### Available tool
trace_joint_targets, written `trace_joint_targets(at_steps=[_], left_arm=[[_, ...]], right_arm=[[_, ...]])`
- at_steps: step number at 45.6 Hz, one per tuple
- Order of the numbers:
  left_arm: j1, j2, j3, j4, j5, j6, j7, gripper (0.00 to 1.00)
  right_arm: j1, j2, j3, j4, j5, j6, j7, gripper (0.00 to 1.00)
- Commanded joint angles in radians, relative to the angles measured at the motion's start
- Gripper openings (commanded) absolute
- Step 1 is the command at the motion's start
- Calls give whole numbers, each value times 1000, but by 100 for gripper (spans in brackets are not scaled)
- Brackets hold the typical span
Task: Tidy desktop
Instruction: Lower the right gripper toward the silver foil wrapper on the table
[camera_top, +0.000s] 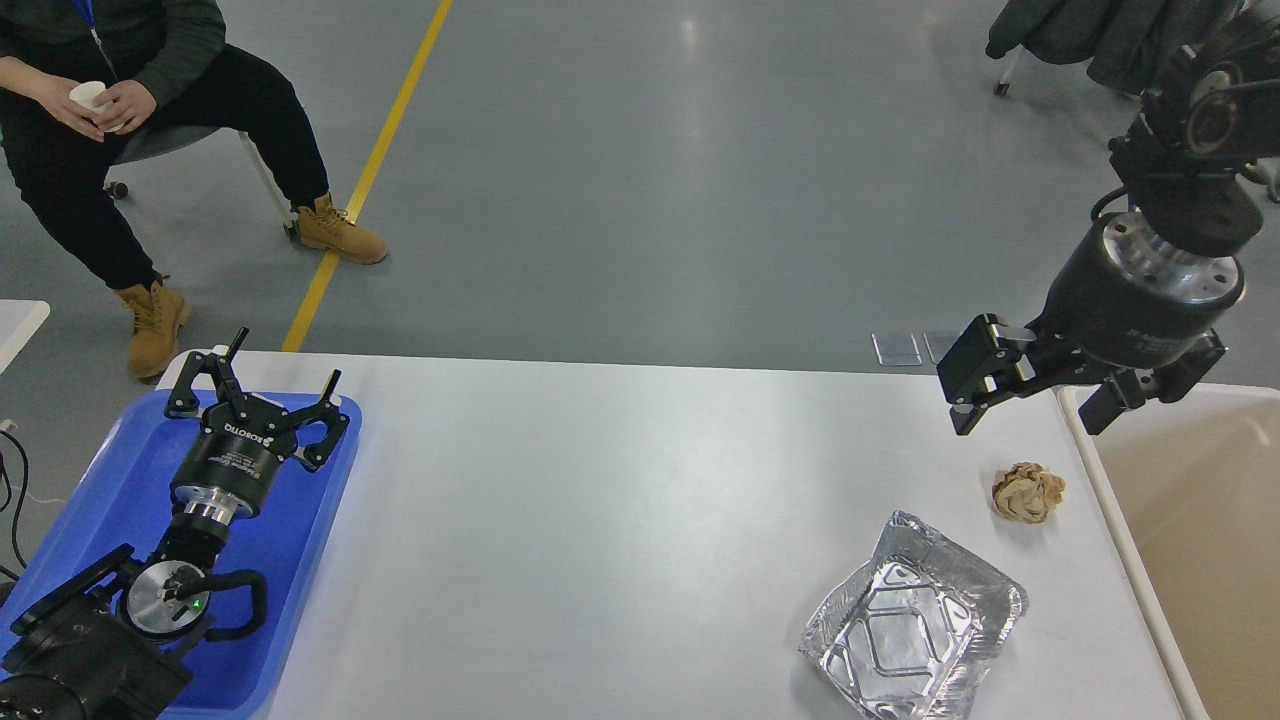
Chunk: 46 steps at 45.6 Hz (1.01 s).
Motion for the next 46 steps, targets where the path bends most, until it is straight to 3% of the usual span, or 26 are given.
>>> trace_joint_targets(at_steps=[1, 32, 46], left_arm=[[0, 0, 6, 0, 1, 0, 2, 99], [0, 2, 14, 0, 1, 0, 0, 99], [0, 3, 14, 0, 1, -2, -2, 99]], right_arm=[[-2, -1, 0, 0, 1, 0, 0, 100], [-68, -23, 1, 16, 5, -2, 0, 100], [-266, -120, 35, 14, -56, -192, -2, 100]])
